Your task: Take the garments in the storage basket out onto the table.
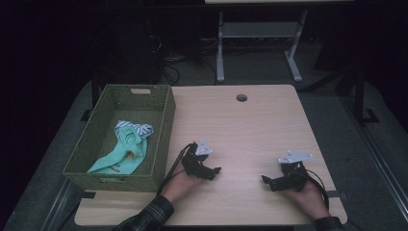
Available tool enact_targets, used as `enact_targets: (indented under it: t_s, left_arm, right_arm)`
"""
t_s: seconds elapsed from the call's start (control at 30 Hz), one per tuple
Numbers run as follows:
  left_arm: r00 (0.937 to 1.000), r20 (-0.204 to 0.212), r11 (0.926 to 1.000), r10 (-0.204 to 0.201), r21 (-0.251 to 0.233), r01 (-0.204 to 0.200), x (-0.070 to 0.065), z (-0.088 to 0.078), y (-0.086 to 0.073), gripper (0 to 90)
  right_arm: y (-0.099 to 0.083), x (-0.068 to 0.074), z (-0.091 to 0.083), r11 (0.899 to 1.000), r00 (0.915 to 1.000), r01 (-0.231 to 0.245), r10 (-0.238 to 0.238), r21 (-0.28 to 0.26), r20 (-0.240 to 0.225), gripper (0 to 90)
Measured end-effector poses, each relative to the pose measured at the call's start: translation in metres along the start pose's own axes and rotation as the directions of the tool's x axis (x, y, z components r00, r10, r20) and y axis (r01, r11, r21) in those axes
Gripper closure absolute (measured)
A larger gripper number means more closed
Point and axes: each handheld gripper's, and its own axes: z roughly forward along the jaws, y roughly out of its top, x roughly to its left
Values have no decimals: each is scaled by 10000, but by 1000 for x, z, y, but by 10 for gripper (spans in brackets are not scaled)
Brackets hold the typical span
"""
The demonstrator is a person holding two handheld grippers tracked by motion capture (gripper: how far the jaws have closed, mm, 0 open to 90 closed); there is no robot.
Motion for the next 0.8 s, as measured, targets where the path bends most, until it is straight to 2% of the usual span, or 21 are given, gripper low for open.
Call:
enact_targets:
  t_s: [0.13,0.43,0.5,0.53,0.73,0.8]
  left_arm:
    - [9997,185,9999,167,11,-168,0,-2,-2,130]
    - [9983,415,9974,401,585,-425,0,-7,1,131]
    - [9983,425,9970,393,652,-420,1,-8,1,133]
    - [9986,490,9975,195,670,-227,3,-8,2,132]
    - [9985,531,9970,-92,768,51,7,-12,2,133]
    - [9986,520,9966,-39,820,-4,7,-14,2,133]
  right_arm:
    - [0,0,0,10000,10000,-2,2,0,-2,24]
    - [0,0,0,10000,10000,0,0,0,-1,24]
    - [0,0,0,10000,10000,-3,3,0,0,24]
    - [0,0,0,10000,10000,-3,3,1,-1,24]
    - [0,0,0,10000,10000,-4,4,2,-1,24]
    - [0,0,0,10000,10000,-3,3,1,-1,24]
